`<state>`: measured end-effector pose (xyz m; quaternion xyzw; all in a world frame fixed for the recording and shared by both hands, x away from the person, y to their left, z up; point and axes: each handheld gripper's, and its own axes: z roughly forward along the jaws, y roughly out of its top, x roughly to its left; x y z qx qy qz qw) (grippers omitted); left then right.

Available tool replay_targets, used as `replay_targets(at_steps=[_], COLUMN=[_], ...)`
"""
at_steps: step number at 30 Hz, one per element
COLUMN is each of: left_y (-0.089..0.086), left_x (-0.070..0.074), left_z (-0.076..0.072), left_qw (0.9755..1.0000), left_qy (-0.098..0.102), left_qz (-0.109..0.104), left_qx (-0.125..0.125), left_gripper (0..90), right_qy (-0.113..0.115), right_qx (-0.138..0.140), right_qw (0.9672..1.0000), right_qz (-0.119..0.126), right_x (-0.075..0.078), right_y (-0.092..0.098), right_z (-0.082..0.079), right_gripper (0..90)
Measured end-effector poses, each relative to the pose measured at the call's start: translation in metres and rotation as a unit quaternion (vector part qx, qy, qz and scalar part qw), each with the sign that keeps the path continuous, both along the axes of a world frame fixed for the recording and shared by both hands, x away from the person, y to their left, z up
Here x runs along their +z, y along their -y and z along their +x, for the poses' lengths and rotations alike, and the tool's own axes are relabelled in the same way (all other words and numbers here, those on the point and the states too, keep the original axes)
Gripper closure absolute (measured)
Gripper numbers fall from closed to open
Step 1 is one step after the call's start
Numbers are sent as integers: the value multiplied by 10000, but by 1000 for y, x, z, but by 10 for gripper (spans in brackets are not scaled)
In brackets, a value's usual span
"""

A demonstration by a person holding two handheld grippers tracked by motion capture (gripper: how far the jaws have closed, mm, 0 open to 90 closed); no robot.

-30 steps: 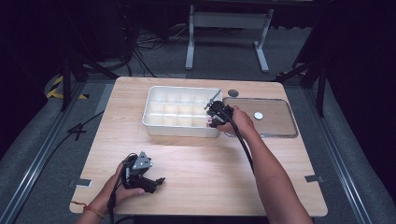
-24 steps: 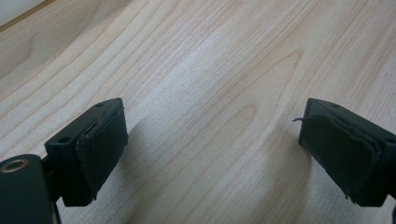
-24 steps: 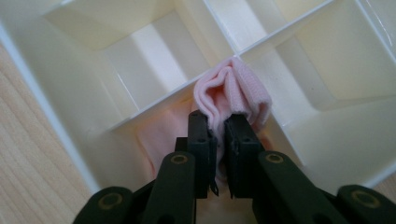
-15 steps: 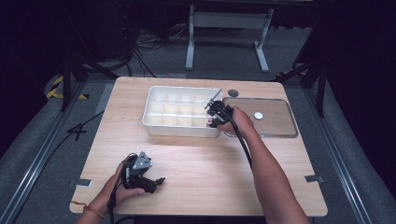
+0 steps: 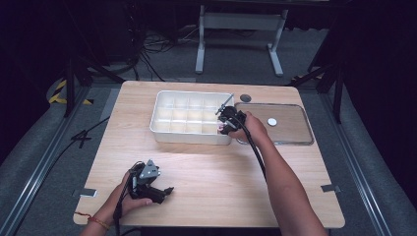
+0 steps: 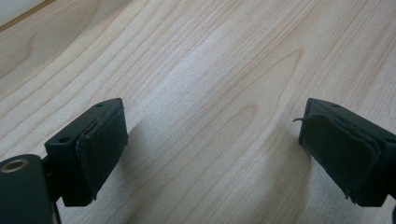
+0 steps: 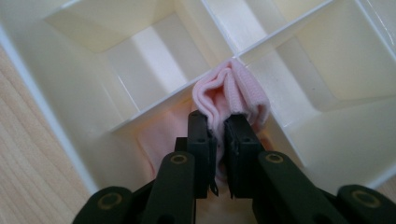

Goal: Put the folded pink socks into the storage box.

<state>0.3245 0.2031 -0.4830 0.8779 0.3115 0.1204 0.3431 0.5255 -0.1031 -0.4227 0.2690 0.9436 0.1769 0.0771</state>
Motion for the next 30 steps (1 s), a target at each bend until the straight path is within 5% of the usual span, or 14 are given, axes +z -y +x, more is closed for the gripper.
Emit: replay_targets(at_steps=[12, 30], left_y=[0, 0], left_x=[0, 1], left_z=[0, 0], left_qw=[10000, 10000], left_qy=[-10, -17], left_qz=[-8, 19], left_qx=[3, -16], left_gripper=[82, 82], right_qy=[134, 613], right_qx=[-26, -1], right_qw=[9998, 9940], right_qz=[111, 910], right_x=[9, 38], right_y=[2, 12], right_z=[-6, -27], right_gripper=[763, 670])
